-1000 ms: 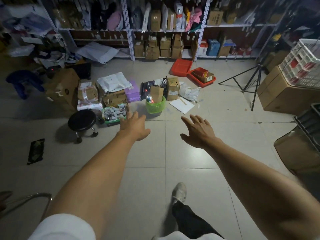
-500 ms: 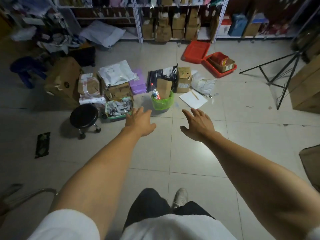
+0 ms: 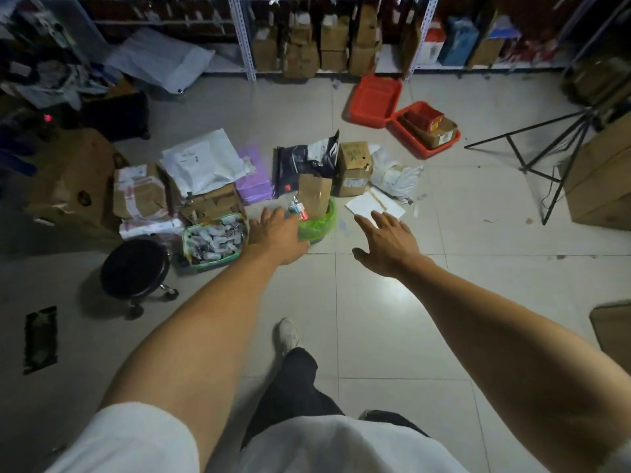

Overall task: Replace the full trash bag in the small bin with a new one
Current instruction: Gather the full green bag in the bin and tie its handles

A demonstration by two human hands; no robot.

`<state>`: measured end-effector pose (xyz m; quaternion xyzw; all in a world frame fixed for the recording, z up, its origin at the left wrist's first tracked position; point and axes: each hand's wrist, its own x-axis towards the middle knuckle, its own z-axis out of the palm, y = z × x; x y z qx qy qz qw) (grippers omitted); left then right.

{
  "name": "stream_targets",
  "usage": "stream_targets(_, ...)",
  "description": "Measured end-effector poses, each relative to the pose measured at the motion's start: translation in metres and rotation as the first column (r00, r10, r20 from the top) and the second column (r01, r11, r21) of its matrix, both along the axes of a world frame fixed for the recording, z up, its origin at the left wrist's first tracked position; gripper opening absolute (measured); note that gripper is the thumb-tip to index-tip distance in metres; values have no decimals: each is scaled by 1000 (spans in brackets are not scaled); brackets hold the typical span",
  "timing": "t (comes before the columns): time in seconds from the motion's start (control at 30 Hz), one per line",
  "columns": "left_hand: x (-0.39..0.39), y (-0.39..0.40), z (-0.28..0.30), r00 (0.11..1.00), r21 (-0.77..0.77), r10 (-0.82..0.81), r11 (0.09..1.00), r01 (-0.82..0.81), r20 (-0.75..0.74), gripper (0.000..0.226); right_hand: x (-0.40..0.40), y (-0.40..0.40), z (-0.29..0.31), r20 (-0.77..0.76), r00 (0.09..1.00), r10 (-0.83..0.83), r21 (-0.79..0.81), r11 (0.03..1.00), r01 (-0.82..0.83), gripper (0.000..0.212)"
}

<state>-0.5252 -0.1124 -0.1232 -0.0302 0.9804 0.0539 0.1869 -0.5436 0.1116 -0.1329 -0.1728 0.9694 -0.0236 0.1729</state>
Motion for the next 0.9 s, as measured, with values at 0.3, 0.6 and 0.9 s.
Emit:
stream_targets(0.3,-116,-63,-32,998,-13,-54,998,54,32,58,-102,-61,-30,44,998,-41,-17,999,42,75)
stream_targets(0.6,-204,-74,-154,995,8,10,1000,-11,101,66,-205,-75,-154,141,990,-27,1,1000,28,75)
stream_targets(0.9,-268,-76,-369,993,36,70,997,-74,95,65,-274,-72,-376,158,985,-61,-12,998,64,74)
